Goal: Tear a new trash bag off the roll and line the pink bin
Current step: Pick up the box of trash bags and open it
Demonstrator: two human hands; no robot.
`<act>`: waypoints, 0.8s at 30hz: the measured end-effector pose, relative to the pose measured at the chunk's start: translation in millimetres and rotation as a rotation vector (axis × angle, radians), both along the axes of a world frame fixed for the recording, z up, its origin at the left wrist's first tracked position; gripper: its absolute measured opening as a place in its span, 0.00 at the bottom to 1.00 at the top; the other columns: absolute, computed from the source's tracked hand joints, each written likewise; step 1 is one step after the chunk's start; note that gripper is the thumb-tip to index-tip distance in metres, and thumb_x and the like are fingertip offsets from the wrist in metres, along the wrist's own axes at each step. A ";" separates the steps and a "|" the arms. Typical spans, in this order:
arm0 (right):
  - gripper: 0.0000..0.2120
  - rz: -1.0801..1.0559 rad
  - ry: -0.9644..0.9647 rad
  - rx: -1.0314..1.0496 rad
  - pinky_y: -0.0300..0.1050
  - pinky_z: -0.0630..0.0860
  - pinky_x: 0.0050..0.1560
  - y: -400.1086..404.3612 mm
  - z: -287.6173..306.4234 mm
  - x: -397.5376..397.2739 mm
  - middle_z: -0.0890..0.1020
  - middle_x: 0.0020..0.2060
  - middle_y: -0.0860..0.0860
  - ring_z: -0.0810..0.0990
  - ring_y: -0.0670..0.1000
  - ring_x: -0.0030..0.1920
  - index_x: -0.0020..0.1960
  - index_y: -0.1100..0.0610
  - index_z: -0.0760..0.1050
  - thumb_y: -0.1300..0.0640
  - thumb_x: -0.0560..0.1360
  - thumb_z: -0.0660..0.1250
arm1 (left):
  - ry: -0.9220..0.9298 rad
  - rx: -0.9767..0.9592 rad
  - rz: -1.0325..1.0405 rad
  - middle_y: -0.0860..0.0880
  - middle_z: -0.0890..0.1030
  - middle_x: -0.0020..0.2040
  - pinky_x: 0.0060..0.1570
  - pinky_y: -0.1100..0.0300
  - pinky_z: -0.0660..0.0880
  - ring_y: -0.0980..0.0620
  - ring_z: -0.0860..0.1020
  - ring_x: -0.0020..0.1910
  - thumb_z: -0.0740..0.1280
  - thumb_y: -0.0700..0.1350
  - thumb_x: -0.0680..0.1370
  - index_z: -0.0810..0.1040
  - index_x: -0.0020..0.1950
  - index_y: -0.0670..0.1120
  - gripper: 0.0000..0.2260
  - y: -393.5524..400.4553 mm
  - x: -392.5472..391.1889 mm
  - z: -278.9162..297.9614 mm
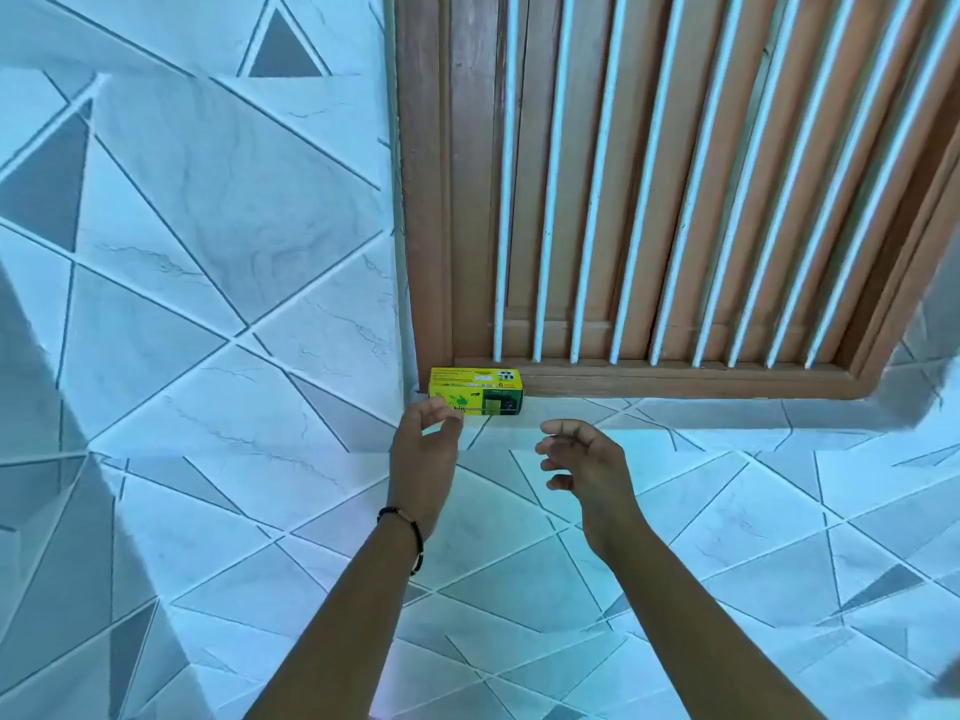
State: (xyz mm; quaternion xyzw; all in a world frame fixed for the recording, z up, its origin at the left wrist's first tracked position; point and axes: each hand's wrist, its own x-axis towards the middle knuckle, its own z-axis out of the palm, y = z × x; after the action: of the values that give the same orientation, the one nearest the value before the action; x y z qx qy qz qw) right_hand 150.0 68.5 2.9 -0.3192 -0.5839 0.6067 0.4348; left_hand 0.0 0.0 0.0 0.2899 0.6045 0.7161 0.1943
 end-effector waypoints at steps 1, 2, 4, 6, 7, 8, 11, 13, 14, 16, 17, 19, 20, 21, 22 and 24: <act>0.10 -0.013 -0.013 -0.007 0.41 0.71 0.34 6.8 -0.7 -8.4 0.80 0.36 0.53 0.75 0.52 0.36 0.47 0.59 0.78 0.70 0.73 0.61 | 0.005 -0.014 0.012 0.49 0.78 0.53 0.58 0.46 0.75 0.51 0.76 0.48 0.66 0.42 0.75 0.74 0.56 0.47 0.10 7.4 -5.5 -0.5; 0.10 -0.032 -0.024 -0.029 0.41 0.71 0.35 15.9 -1.2 -18.0 0.80 0.37 0.53 0.75 0.52 0.36 0.46 0.59 0.78 0.70 0.73 0.61 | 0.006 -0.030 0.015 0.49 0.77 0.56 0.58 0.49 0.75 0.51 0.75 0.50 0.66 0.43 0.75 0.73 0.58 0.46 0.12 16.9 -13.6 -0.8; 0.09 -0.078 -0.043 -0.066 0.41 0.72 0.37 34.9 -5.9 -35.2 0.80 0.37 0.53 0.75 0.52 0.37 0.45 0.57 0.78 0.69 0.73 0.62 | 0.038 -0.062 -0.009 0.50 0.74 0.61 0.57 0.56 0.70 0.52 0.73 0.56 0.67 0.43 0.76 0.71 0.63 0.45 0.17 33.7 -29.4 -4.1; 0.08 -0.129 -0.049 -0.067 0.40 0.72 0.39 52.9 -11.7 -50.7 0.80 0.38 0.51 0.75 0.51 0.39 0.46 0.58 0.78 0.68 0.74 0.63 | 0.093 -0.126 -0.044 0.49 0.70 0.68 0.62 0.57 0.67 0.51 0.70 0.66 0.67 0.45 0.76 0.67 0.68 0.44 0.22 52.4 -45.3 -10.4; 0.08 -0.150 -0.045 -0.070 0.38 0.71 0.40 60.6 -14.6 -56.5 0.80 0.38 0.51 0.76 0.50 0.40 0.48 0.58 0.77 0.68 0.74 0.64 | 0.115 -0.156 -0.059 0.49 0.68 0.70 0.65 0.58 0.66 0.51 0.66 0.70 0.67 0.45 0.75 0.65 0.71 0.44 0.25 58.8 -51.9 -13.5; 0.08 -0.157 -0.031 -0.077 0.35 0.71 0.41 65.4 -15.6 -61.5 0.79 0.39 0.51 0.76 0.49 0.42 0.50 0.59 0.77 0.68 0.74 0.64 | 0.123 -0.174 -0.076 0.48 0.66 0.71 0.66 0.58 0.65 0.51 0.64 0.72 0.67 0.45 0.75 0.63 0.72 0.44 0.27 63.4 -56.2 -15.7; 0.13 -0.158 -0.041 -0.101 0.36 0.68 0.47 86.1 -23.5 -78.2 0.79 0.48 0.54 0.76 0.50 0.51 0.57 0.62 0.75 0.68 0.74 0.65 | 0.281 -0.234 -0.015 0.43 0.63 0.70 0.72 0.59 0.58 0.48 0.63 0.72 0.68 0.44 0.74 0.61 0.73 0.43 0.29 78.2 -64.7 -24.4; 0.15 -0.139 -0.055 -0.083 0.38 0.68 0.51 94.6 -25.6 -86.0 0.79 0.52 0.55 0.76 0.51 0.54 0.60 0.63 0.74 0.68 0.74 0.65 | 0.365 -0.262 0.001 0.41 0.59 0.72 0.70 0.65 0.52 0.47 0.59 0.73 0.68 0.43 0.74 0.58 0.74 0.40 0.32 82.7 -62.9 -26.8; 0.14 -0.120 -0.056 -0.064 0.39 0.69 0.52 99.0 -26.2 -90.4 0.80 0.52 0.55 0.76 0.51 0.55 0.59 0.62 0.75 0.69 0.74 0.64 | 0.374 -0.278 0.001 0.40 0.58 0.74 0.68 0.68 0.50 0.46 0.58 0.74 0.68 0.43 0.74 0.56 0.74 0.39 0.33 85.7 -63.3 -28.2; 0.12 -0.077 -0.067 -0.023 0.41 0.71 0.54 105.8 -26.6 -97.4 0.82 0.51 0.53 0.78 0.52 0.53 0.53 0.56 0.78 0.69 0.74 0.64 | 0.324 -0.297 -0.002 0.40 0.64 0.72 0.73 0.59 0.55 0.43 0.63 0.72 0.68 0.48 0.71 0.60 0.73 0.40 0.33 92.6 -68.6 -31.0; 0.13 -0.070 -0.076 -0.014 0.42 0.72 0.54 108.7 -27.3 -99.8 0.83 0.50 0.53 0.79 0.52 0.52 0.50 0.53 0.78 0.68 0.74 0.64 | 0.303 -0.282 0.007 0.41 0.71 0.68 0.71 0.53 0.62 0.42 0.69 0.68 0.68 0.50 0.69 0.65 0.70 0.41 0.31 96.8 -72.5 -33.4; 0.14 -0.069 -0.095 -0.002 0.43 0.72 0.54 113.7 -29.1 -101.4 0.83 0.50 0.53 0.79 0.52 0.51 0.50 0.51 0.78 0.69 0.73 0.64 | 0.302 -0.250 0.015 0.46 0.77 0.58 0.65 0.54 0.69 0.45 0.75 0.60 0.69 0.46 0.70 0.72 0.63 0.42 0.23 99.9 -74.5 -34.8; 0.14 -0.073 -0.099 0.005 0.43 0.73 0.54 114.5 -30.0 -101.3 0.83 0.50 0.53 0.79 0.52 0.51 0.50 0.51 0.79 0.69 0.73 0.64 | 0.312 -0.232 0.013 0.48 0.77 0.56 0.64 0.55 0.70 0.46 0.75 0.59 0.69 0.44 0.71 0.73 0.61 0.42 0.20 98.5 -74.2 -34.9; 0.14 -0.082 -0.094 0.009 0.43 0.73 0.54 115.5 -30.9 -99.4 0.84 0.49 0.53 0.80 0.51 0.50 0.49 0.51 0.79 0.69 0.73 0.64 | 0.305 -0.213 0.005 0.48 0.77 0.56 0.64 0.54 0.70 0.47 0.75 0.59 0.69 0.45 0.70 0.74 0.61 0.43 0.20 98.2 -72.5 -36.8; 0.14 -0.095 -0.084 0.008 0.42 0.74 0.52 114.4 -31.5 -96.8 0.84 0.47 0.52 0.80 0.51 0.49 0.48 0.51 0.79 0.69 0.73 0.64 | 0.280 -0.193 -0.005 0.48 0.77 0.57 0.64 0.51 0.71 0.47 0.76 0.58 0.68 0.47 0.69 0.74 0.61 0.44 0.21 95.0 -68.8 -36.8; 0.09 -0.133 -0.040 0.000 0.37 0.73 0.46 107.4 -31.6 -88.1 0.83 0.44 0.51 0.80 0.50 0.45 0.49 0.56 0.79 0.67 0.73 0.66 | 0.225 -0.129 -0.019 0.48 0.79 0.56 0.63 0.49 0.72 0.49 0.77 0.57 0.69 0.46 0.69 0.74 0.60 0.46 0.20 87.7 -58.4 -42.7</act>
State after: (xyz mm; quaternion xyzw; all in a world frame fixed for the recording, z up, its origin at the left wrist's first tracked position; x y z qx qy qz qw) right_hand 61.9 176.0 -28.7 -0.3694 -0.5700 0.5700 0.4623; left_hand -58.4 87.7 -42.7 0.3611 0.6647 0.6366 0.1502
